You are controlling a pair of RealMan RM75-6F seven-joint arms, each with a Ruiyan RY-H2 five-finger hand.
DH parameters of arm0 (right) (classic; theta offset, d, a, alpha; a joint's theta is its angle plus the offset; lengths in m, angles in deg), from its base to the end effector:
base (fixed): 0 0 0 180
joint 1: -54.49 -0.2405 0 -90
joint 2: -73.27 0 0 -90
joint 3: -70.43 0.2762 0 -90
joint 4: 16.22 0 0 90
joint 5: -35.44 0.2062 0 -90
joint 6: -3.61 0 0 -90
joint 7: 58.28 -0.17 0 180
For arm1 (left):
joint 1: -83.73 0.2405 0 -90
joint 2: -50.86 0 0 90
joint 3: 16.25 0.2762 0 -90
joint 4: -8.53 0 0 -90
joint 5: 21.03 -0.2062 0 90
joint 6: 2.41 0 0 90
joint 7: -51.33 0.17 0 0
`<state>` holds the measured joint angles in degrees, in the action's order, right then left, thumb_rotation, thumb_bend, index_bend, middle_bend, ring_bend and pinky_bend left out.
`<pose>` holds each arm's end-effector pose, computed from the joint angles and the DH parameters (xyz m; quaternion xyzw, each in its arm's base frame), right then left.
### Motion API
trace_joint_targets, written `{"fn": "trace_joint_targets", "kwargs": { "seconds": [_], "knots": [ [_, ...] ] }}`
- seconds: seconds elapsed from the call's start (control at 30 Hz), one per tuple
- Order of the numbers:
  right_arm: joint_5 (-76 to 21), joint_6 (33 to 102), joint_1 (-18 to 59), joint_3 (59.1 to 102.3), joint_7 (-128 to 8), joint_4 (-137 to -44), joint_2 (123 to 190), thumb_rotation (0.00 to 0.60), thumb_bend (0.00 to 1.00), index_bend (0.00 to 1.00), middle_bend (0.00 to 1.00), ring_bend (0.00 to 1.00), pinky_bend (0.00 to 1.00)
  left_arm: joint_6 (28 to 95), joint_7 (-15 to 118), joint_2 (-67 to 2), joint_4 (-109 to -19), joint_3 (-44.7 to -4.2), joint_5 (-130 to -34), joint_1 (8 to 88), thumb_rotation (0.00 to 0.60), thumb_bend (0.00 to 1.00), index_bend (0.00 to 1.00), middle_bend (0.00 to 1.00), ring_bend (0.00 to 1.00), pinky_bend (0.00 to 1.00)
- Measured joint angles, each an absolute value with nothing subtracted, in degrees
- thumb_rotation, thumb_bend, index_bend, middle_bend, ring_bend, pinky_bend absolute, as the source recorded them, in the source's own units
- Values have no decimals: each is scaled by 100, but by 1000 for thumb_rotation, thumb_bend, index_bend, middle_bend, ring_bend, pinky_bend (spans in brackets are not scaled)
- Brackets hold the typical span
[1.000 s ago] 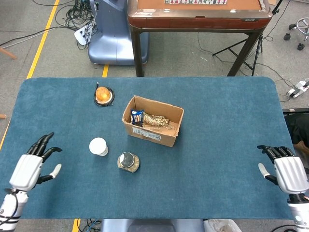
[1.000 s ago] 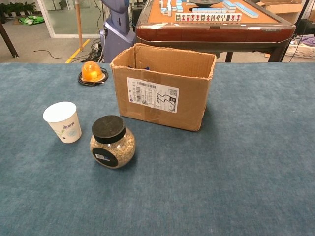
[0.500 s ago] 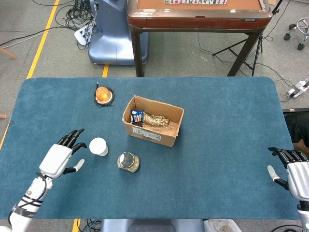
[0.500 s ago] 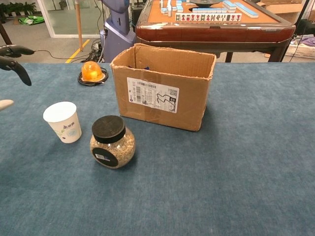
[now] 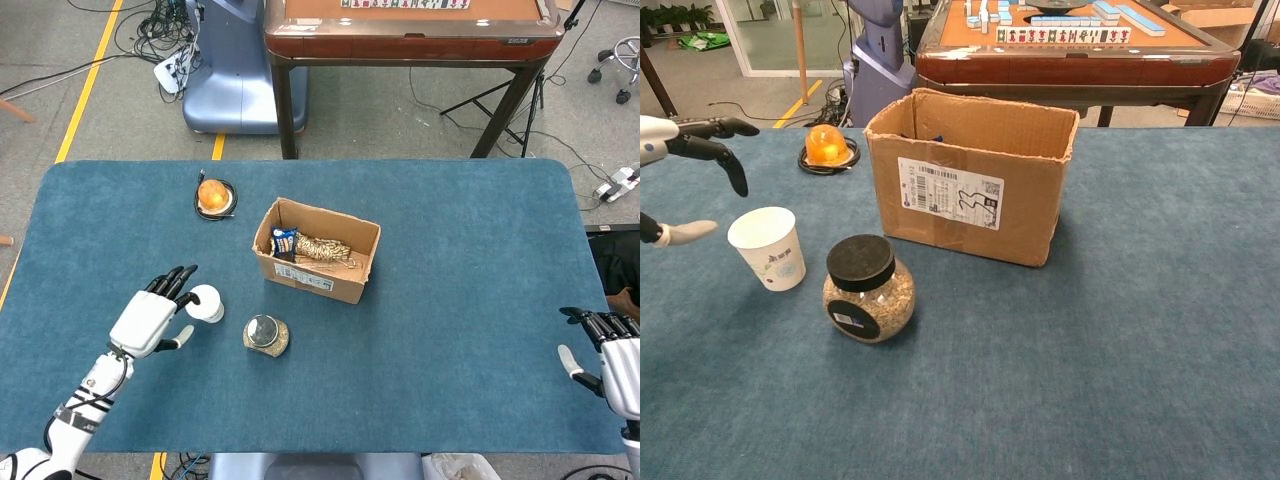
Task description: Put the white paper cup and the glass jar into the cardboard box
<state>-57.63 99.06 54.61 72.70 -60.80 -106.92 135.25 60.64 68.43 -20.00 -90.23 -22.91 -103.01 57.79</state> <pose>-0.3202 -0.1757 0.2033 0.5862 -0.3303 0.4305 0.6016 -0.2140 0.3063 0.0745 -0.7453 -0.3263 -0.3681 0.4502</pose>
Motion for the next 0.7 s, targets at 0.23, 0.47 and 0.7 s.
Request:
{"fn": "trace_joint_targets", "kwargs": {
  "seconds": [0.23, 0.47, 0.7],
  "knots": [
    [-5777, 9919, 5476, 7280, -6156, -10684, 13493, 600, 331, 309, 418, 371, 342, 5856, 7326, -2081, -8995, -2272, -9958, 5618, 600, 213, 355, 0, 0, 132],
    [-5780, 9937, 5497, 7291, -6209, -10672, 13477, 600, 331, 309, 418, 371, 342, 5652, 7535, -2226, -8918, -2274, -9602, 5422, 600, 211, 362, 0, 0, 132],
    [-5783, 9918, 5499, 7294, -6215, -10664, 13478, 600, 332, 309, 418, 371, 342, 5705, 7648, -2407, -8684, -2250, -9548, 5345, 600, 211, 381, 0, 0, 109]
  ]
}}
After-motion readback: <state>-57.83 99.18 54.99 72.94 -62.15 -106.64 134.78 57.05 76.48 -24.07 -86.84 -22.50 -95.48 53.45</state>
